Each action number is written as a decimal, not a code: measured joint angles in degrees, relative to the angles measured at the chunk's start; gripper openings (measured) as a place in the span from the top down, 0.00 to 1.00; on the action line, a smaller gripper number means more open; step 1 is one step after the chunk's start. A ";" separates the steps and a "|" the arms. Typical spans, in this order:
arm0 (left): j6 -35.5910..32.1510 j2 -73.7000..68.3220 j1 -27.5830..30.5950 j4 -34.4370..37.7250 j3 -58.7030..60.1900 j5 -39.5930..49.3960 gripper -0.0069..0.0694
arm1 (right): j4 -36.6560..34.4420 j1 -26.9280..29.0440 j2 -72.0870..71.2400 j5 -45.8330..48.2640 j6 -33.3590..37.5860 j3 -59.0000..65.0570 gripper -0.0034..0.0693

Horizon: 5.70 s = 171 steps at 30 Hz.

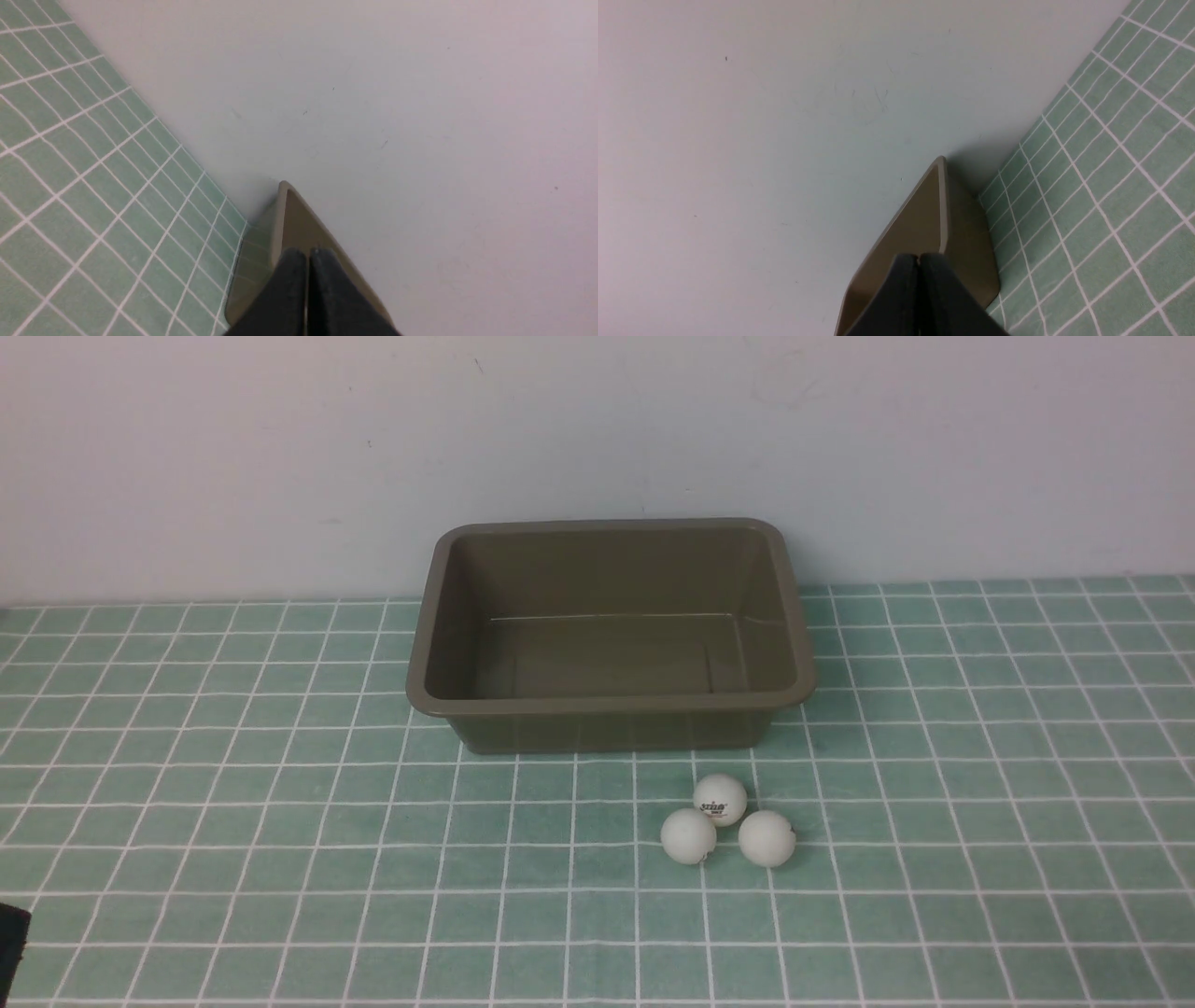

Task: Put the table tennis balls in the box on the green coffee tablecloth.
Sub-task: 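Reach for and grasp a ping pong ball on the table, then release the ping pong ball into the bin and lift the gripper away, then reach for and grasp a ping pong ball on the table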

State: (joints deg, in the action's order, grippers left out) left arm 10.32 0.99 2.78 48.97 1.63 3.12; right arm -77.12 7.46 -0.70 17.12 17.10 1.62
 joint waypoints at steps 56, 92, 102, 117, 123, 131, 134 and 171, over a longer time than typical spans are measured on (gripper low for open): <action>-41.67 -4.56 0.00 -1.60 -11.01 19.25 0.92 | 59.56 -33.94 86.03 27.42 3.67 -51.67 0.97; -42.11 -4.56 0.00 -0.32 -11.01 19.25 0.92 | 62.94 -33.94 103.72 22.86 4.81 -66.43 0.11; -42.11 -4.56 0.00 -0.32 -11.01 19.26 0.92 | 64.14 -33.94 110.55 24.44 4.81 -72.19 0.16; -42.11 -4.56 0.00 -0.32 -11.01 19.31 0.92 | 67.33 -33.94 114.93 47.14 -1.02 -83.62 0.46; -42.11 -4.56 0.00 -0.32 -11.01 19.31 0.92 | 57.09 -33.95 114.52 52.83 4.75 -101.01 0.46; -42.11 -4.56 0.00 0.03 -11.01 19.59 0.92 | 66.36 -33.95 120.82 32.13 6.11 -112.25 0.46; -42.11 -4.56 0.00 0.27 -11.01 20.29 0.92 | 68.13 -33.95 124.64 31.44 5.25 -112.24 0.46; -42.11 -4.56 0.00 0.70 -11.01 20.89 0.92 | 64.07 -36.05 104.23 51.05 -12.02 -94.08 0.20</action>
State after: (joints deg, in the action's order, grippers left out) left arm -31.79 -3.57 2.78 49.68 -9.38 24.00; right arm -13.05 -28.59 103.53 68.17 5.08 -92.46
